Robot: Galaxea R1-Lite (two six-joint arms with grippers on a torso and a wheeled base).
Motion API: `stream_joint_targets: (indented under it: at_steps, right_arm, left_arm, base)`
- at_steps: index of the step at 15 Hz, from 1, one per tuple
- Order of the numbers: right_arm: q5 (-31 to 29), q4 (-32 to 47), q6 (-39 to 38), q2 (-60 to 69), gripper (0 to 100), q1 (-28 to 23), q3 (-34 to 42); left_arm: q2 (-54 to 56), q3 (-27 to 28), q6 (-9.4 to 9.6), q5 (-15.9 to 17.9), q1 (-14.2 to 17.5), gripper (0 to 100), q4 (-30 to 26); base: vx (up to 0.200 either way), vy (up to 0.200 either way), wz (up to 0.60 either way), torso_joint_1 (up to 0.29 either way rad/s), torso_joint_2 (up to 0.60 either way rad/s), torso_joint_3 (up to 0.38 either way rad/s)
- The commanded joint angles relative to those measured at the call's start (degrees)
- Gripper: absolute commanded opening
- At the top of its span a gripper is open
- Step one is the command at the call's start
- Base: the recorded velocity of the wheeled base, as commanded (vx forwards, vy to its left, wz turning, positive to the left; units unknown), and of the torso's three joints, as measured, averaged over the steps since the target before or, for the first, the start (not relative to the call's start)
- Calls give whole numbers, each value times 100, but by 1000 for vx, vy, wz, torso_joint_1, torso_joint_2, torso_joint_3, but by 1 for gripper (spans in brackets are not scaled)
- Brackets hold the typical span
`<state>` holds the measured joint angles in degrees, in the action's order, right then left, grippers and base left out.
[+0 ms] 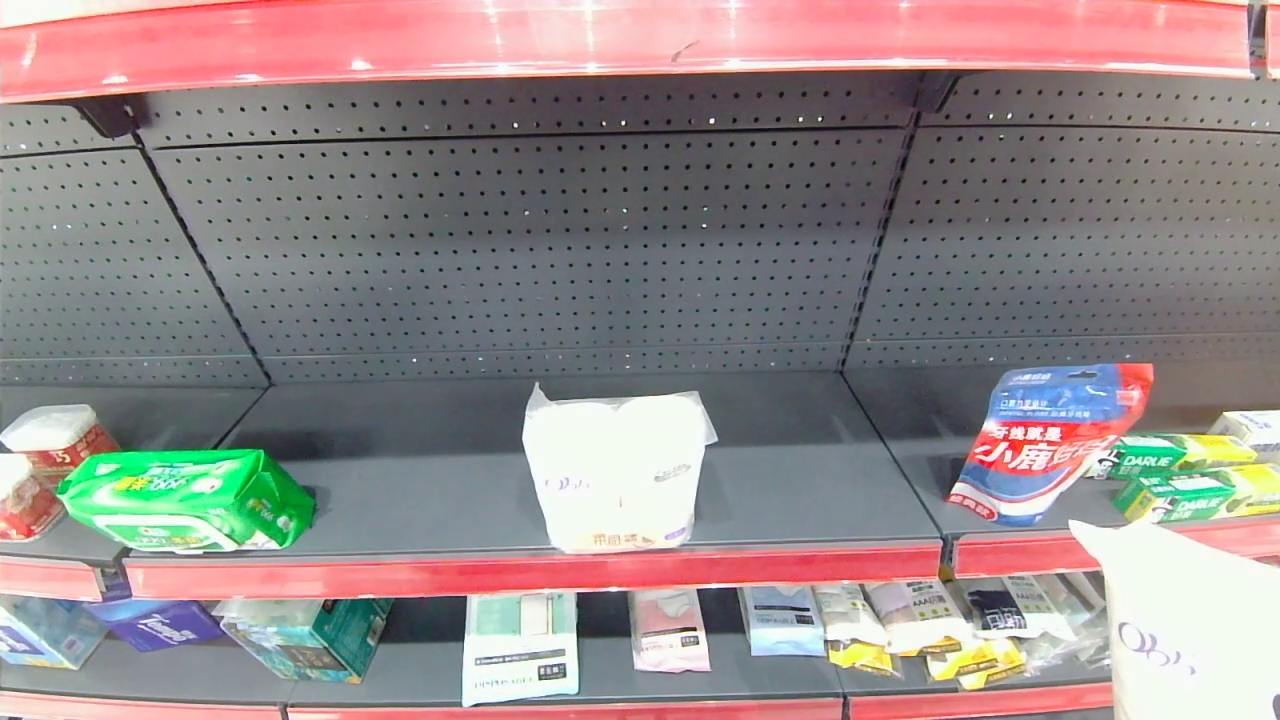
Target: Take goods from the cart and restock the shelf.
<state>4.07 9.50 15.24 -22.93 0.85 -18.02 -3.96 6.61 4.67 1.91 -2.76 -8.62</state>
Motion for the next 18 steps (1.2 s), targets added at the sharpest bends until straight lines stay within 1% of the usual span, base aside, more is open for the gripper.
stream_joint_targets:
  at_steps: [1,2,3,4,6,7,9,10,11,12,13,14,15,16,17,18]
  right_arm:
    - [-3,0,-3,8,0,3,0]
    - [-3,-9,5,-1,0,3,0]
    - [-3,-9,5,-1,0,3,0]
    - [-3,0,5,17,0,3,9]
    - [-3,0,5,25,0,3,9]
    - [-12,-9,5,25,0,-6,0]
    - [-12,-9,5,34,0,-6,0]
    - [-20,-9,5,52,0,-6,-9]
    - [-20,0,14,52,0,-6,-9]
    - [-20,0,14,52,0,-6,-9]
    - [-20,-9,14,34,0,-6,-18]
    - [-12,-9,14,17,0,-6,-18]
    - [-12,0,23,8,0,-6,-18]
    - [-12,-9,23,8,0,-6,-18]
    - [-12,0,23,17,0,-6,-26]
    - [-12,0,23,25,0,-6,-35]
  left_arm:
    - [-17,-125,-107,-165,47,100,27]
    - [-175,-125,-335,-376,372,100,9]
    - [-210,-125,-335,-367,539,100,18]
    - [-210,-125,-335,-402,583,100,18]
    - [-122,-125,-326,-455,601,100,18]
    - [-122,-142,-361,-455,601,100,36]
    - [-122,-142,-370,-437,601,100,36]
    - [-17,-248,-370,-86,495,100,299]
    - [89,-274,-388,63,311,100,335]
    - [141,-283,-388,107,152,100,361]
    - [185,-300,-405,151,170,100,396]
    - [256,-300,-493,160,179,100,405]
    - [282,-300,-537,143,188,100,414]
    - [335,-300,-537,125,196,100,414]
    - [396,-318,-458,-7,240,100,431]
    - [396,-476,-221,-191,249,100,625]
  base:
    - [0,0,0,0,0,0]
    - [0,0,0,0,0,0]
    - [0,0,0,0,0,0]
    - [0,0,0,0,0,0]
    - [0,0,0,0,0,0]
    - [0,0,0,0,0,0]
    - [0,0,0,0,0,0]
    - [0,0,0,0,0,0]
    - [0,0,0,0,0,0]
    - [0,0,0,0,0,0]
    - [0,0,0,0,0,0]
    - [0,0,0,0,0,0]
    - [0,0,0,0,0,0]
    - [0,0,0,0,0,0]
    - [0,0,0,0,0,0]
    - [0,0,0,0,0,0]
